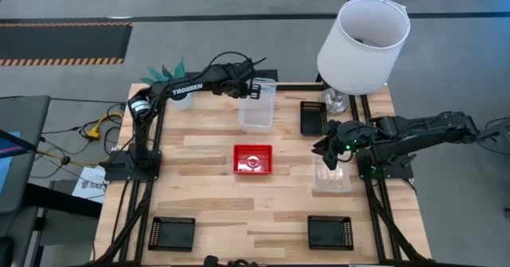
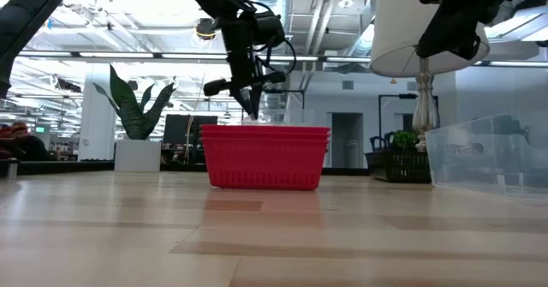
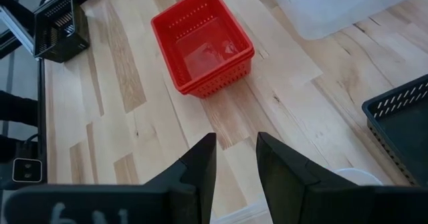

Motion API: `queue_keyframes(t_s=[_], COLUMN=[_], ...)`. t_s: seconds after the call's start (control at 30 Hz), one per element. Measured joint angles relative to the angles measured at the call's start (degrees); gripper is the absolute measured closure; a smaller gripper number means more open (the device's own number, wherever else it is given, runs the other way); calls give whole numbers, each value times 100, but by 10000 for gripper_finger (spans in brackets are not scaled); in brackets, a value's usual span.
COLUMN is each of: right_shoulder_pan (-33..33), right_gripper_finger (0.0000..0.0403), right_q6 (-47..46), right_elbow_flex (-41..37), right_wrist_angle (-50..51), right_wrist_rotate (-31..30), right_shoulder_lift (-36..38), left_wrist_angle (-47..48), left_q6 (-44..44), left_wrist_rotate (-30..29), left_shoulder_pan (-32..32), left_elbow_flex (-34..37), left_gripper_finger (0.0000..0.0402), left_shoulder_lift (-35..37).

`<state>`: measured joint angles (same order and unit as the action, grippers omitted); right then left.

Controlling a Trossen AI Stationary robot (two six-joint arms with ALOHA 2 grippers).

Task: Stack baskets by color
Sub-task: Stack the bottom left transparent bin on the top transparent bin

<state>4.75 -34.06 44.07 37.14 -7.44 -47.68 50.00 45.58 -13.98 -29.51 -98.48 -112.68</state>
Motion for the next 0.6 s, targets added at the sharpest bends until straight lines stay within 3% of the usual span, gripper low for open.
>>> queue_keyframes(t_s=[0.3, 0.6], right_shoulder_pan=[-1, -1], right_gripper_finger=[274, 274], right_q6=[2, 5], right_elbow_flex=[0, 0], right_wrist_angle=[-29, -33], right_wrist_rotate=[1, 1], right_shoulder_lift=[0, 1], left_wrist_angle=[-99, 755], left_q6=[632, 749], left_wrist_rotate=[635, 1272], left_shoulder_pan=[-174, -423], left_elbow_flex=[-388, -760], left_gripper_finger=[401, 401], left_shoulder_lift=[11, 11])
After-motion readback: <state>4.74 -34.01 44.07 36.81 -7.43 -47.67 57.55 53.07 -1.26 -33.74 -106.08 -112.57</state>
